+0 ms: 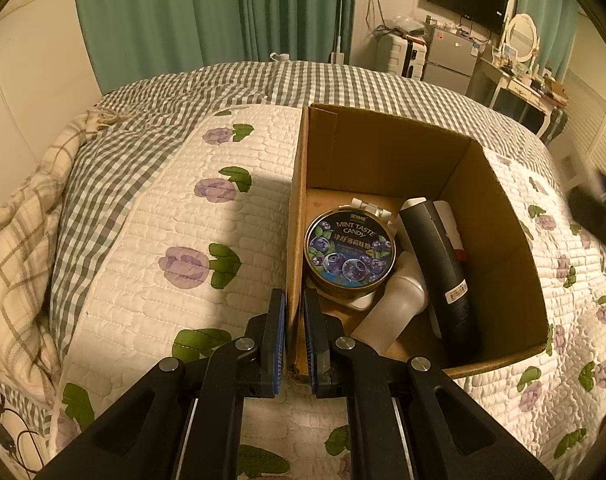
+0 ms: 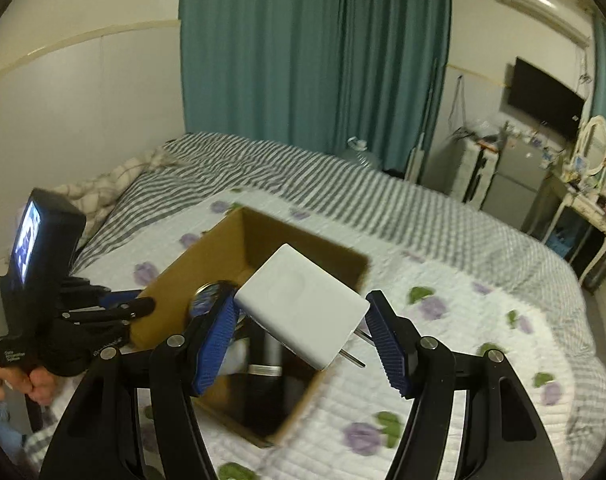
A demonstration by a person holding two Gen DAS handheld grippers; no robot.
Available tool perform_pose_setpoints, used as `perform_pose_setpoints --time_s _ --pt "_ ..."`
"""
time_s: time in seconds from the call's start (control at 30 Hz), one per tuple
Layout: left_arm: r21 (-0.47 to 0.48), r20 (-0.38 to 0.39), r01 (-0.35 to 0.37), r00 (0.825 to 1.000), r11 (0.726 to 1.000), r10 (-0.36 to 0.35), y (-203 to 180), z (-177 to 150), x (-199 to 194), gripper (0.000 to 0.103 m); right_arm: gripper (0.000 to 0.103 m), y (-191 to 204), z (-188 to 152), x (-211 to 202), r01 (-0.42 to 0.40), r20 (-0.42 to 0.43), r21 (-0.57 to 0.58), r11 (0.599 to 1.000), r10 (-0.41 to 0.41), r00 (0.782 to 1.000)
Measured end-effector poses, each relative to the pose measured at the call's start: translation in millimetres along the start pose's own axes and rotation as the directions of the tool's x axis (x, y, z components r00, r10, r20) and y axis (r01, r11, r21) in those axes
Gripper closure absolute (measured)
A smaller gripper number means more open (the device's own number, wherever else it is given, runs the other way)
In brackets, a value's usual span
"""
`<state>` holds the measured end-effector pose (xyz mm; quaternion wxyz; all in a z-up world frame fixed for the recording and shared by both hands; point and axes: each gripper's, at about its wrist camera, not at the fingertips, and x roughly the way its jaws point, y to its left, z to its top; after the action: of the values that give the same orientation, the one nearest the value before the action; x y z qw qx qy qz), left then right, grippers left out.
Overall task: Organize rigid objects
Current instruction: 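Carry the white block into the box and release it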
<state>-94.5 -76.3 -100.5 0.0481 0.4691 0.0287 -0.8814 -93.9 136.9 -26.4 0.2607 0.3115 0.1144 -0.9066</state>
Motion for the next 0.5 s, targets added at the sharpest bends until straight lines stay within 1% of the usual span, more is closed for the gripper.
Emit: perform_pose_setpoints --time_s 0.07,0.2,0.37,0.5 --pt "-0.004 0.002 0.006 1.0 1.0 -0.006 0.7 -0.2 -0.1 0.095 0.038 10.7 -4.1 14.5 -0.011 -0.019 -0.022 1.0 0.011 1.0" --pt "-0.002 0.007 0.008 1.0 1.0 -0.008 0.9 -1.5 0.0 0.095 0.038 29.7 -15.1 39.5 -0.011 -0.057 -0.069 0.998 0.007 0.998" --pt "-0.004 0.007 0.013 1.0 1.0 -0.013 1.2 -1.5 -0.2 0.095 0.038 37.8 -24.8 61.6 -0.036 -0.093 -0.056 0.998 0.031 0.995" --pt "-0.005 0.007 0.014 1.0 1.0 -0.014 1.3 -1.3 -0.2 0.095 0.038 40.7 -25.9 71.1 -0.029 -0.094 -0.059 0.998 0.024 0.995"
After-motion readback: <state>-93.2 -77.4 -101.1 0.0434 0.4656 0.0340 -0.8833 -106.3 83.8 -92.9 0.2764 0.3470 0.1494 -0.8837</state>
